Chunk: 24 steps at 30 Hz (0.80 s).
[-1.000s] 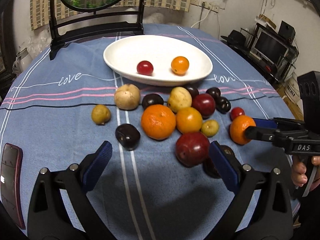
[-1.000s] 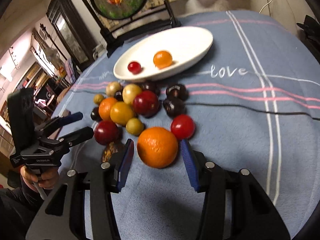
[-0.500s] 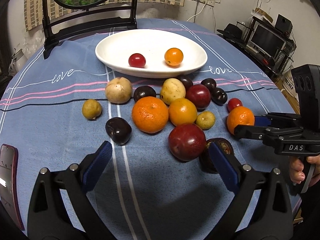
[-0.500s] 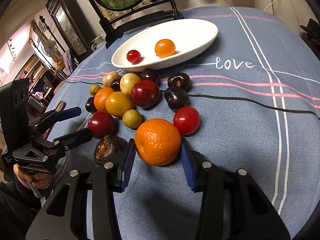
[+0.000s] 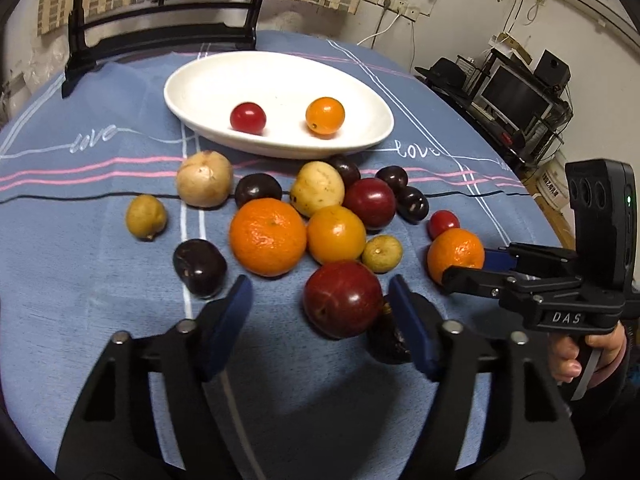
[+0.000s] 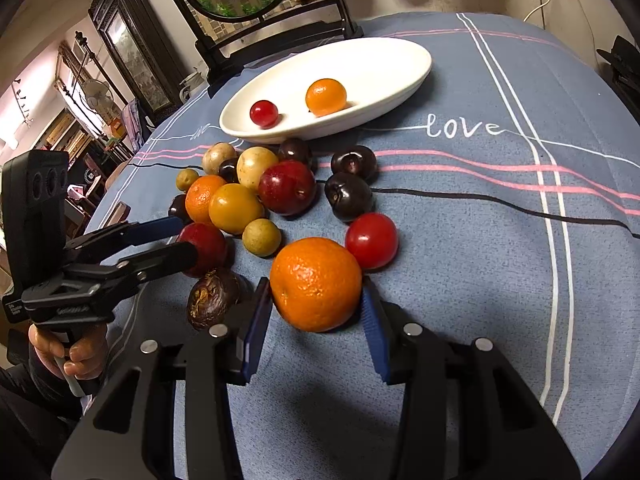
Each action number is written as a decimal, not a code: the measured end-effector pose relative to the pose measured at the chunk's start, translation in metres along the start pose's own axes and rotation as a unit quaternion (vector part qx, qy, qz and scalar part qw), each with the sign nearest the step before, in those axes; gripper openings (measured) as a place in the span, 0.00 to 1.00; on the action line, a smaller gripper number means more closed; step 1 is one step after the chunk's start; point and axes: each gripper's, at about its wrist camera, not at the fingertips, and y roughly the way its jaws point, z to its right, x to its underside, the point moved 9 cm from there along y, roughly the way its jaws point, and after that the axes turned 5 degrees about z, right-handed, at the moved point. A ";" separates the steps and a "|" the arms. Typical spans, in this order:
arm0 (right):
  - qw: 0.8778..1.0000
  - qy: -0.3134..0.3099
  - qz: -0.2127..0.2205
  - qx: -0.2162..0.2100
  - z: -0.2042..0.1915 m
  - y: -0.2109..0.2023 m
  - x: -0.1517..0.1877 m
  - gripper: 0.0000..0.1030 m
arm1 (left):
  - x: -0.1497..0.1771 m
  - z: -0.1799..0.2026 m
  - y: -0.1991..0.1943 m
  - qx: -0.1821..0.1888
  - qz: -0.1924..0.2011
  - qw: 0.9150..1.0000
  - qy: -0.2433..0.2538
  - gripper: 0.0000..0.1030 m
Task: Organize fruits
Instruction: 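Grasp the dark red plum with the left gripper while the right grasps a mandarin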
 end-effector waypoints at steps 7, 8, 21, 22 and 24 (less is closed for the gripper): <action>1.000 0.002 -0.001 0.000 0.000 -0.001 0.001 0.43 | 0.001 0.003 0.010 0.021 -0.014 0.999 -0.031 0.61; 1.000 0.001 -0.001 0.000 0.000 -0.001 0.000 0.43 | 0.000 0.004 0.010 0.021 -0.014 0.999 -0.031 0.61; 1.000 0.000 -0.001 0.001 0.000 -0.001 0.001 0.43 | 0.007 0.011 0.020 0.036 -0.032 0.998 -0.032 0.42; 1.000 0.000 -0.001 0.002 0.000 -0.001 0.001 0.43 | 0.007 0.011 0.020 0.036 -0.031 0.998 -0.031 0.42; 1.000 -0.001 0.000 0.002 0.000 -0.001 0.000 0.43 | 0.006 0.011 0.018 0.034 -0.030 0.999 -0.028 0.42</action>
